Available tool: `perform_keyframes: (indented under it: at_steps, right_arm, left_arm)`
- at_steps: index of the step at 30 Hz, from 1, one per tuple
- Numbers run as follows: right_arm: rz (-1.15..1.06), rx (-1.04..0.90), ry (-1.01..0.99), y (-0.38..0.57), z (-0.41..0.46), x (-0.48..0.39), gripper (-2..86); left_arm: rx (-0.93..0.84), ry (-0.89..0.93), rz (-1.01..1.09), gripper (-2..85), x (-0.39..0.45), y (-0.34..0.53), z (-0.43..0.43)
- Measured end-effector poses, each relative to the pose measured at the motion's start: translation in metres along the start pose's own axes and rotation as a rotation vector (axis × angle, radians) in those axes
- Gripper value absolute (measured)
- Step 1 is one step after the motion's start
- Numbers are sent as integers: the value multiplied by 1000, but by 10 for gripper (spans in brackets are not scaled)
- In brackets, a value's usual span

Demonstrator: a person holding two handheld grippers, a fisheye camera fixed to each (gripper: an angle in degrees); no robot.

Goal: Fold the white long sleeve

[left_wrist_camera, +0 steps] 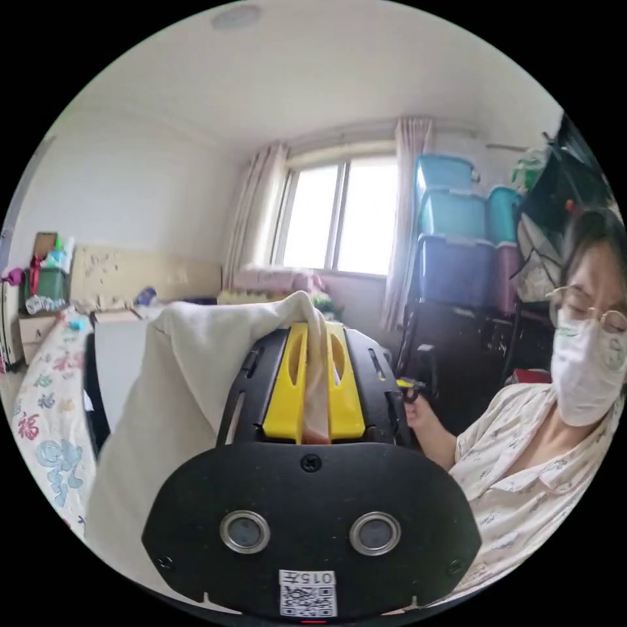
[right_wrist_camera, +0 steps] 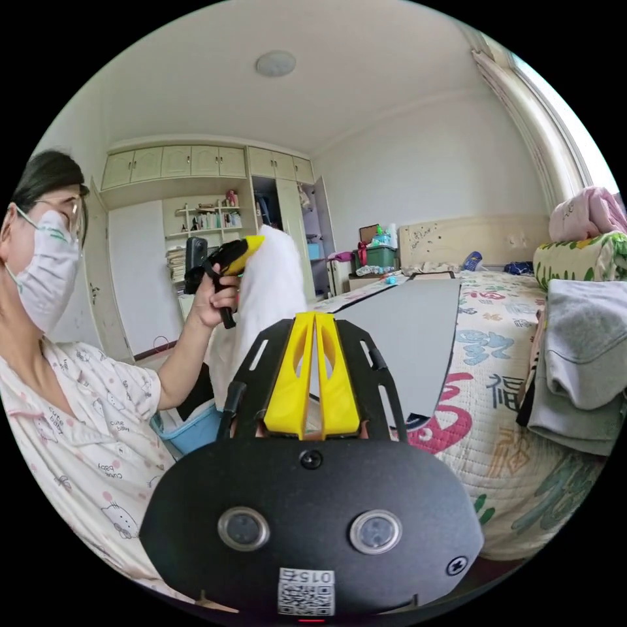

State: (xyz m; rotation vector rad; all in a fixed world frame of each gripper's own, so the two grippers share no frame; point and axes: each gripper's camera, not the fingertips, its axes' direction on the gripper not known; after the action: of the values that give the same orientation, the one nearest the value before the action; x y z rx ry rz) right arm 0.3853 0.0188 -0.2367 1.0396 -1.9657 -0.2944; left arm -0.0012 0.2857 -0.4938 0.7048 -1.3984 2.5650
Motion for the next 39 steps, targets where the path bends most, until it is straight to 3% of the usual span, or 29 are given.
perform_keyframes:
  at_steps: [5, 7, 12, 15, 21, 24, 27, 32, 35, 39]
  right_arm:
    - [-8, -11, 146, 33, -31, 2, -2]
    - [-14, -7, 170, 40, -31, 2, 0]
    - [-207, 0, 127, 28, 24, -25, 36]
    - [-378, -98, 118, 13, 90, -53, 80]
    - [-578, -353, 59, 2, 237, -76, 120]
    - [-632, -559, 106, 6, 307, -69, 140]
    - [-622, -651, 170, 9, 345, -52, 127]
    - [-512, -538, 162, -5, 314, -16, 52]
    - [-386, -412, 160, -23, 268, 21, 47]
    - [-274, -230, 224, -42, 196, 63, 45]
  left_arm:
    - [81, 57, 22, 98, 3, 64, -12]
    - [92, -24, 69, 100, 15, 96, -42]
    - [4, -475, 4, 116, 42, 205, -105]
    - [-77, -576, -93, 123, 43, 259, -115]
    - [-66, -410, -315, 133, 18, 349, -101]
    - [-91, -305, -312, 137, 14, 366, -82]
    - [-72, -407, -335, 140, 13, 379, -83]
    - [113, -464, -375, 124, 6, 411, -137]
    - [212, -614, -381, 136, 10, 418, -188]
    - [92, -667, -439, 155, -45, 411, -196]
